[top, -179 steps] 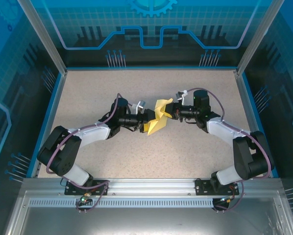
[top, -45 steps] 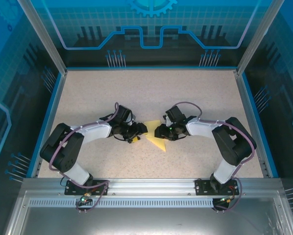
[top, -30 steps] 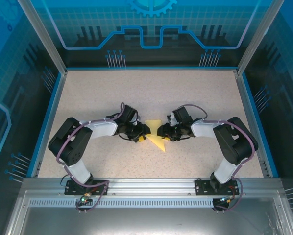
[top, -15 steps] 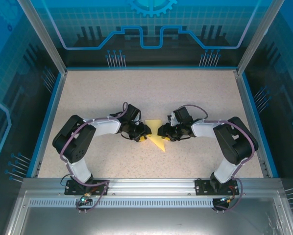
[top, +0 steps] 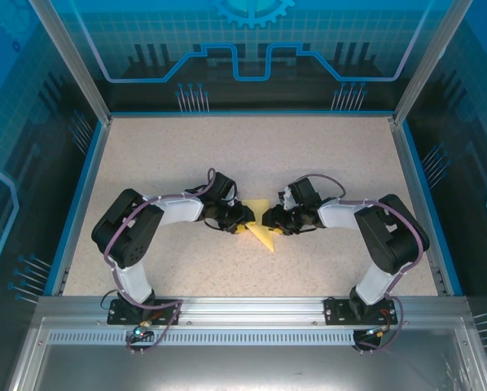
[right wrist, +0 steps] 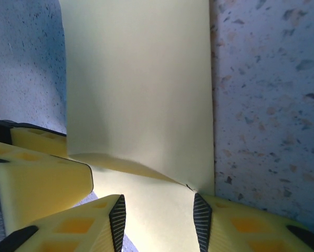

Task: Fold a paper plane with a square sheet of paper (pick it up from the middle)
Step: Fold the wing for the fifth time at the center of the table.

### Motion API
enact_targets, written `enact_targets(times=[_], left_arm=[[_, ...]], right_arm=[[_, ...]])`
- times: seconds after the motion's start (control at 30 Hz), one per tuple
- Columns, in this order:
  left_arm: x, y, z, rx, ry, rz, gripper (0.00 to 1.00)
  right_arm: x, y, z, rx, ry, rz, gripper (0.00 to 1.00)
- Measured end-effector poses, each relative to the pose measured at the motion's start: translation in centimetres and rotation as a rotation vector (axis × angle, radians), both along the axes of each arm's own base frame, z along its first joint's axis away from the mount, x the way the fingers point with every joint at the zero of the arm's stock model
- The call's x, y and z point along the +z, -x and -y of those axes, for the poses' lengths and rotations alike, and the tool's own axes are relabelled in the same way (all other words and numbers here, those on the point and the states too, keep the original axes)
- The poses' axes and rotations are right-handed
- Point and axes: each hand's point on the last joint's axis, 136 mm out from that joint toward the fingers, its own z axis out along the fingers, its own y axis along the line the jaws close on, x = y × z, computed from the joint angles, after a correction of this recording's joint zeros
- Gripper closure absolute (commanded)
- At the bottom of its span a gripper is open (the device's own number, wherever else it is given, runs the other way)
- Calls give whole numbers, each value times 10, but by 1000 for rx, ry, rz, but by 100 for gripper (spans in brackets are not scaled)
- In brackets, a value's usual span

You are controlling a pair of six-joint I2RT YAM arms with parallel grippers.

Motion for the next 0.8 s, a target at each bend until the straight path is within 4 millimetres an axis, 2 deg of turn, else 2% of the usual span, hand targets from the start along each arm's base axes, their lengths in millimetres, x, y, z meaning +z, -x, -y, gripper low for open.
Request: enact_targets(times=[0.1,0.23,0.37,0.53,0.67,0.8], left_arm=[[3,-4,3,4,21,19,74],[4,-4,5,10,35,20,89],[5,-6,5,12,41,25,97],[5,-3,5,16,36,14,99],[12,2,7,18,30,11,99],[17,8,9,12,18,17,99]], right_arm=[[0,0,0,13,0,10,55],[2,1,1,42,8,43,52],[7,1,9,69,58,120,41],[30,2,17,116,165,312,33],[51,15,8,202,284,536,40],[48,30,7,278,399,697,43]])
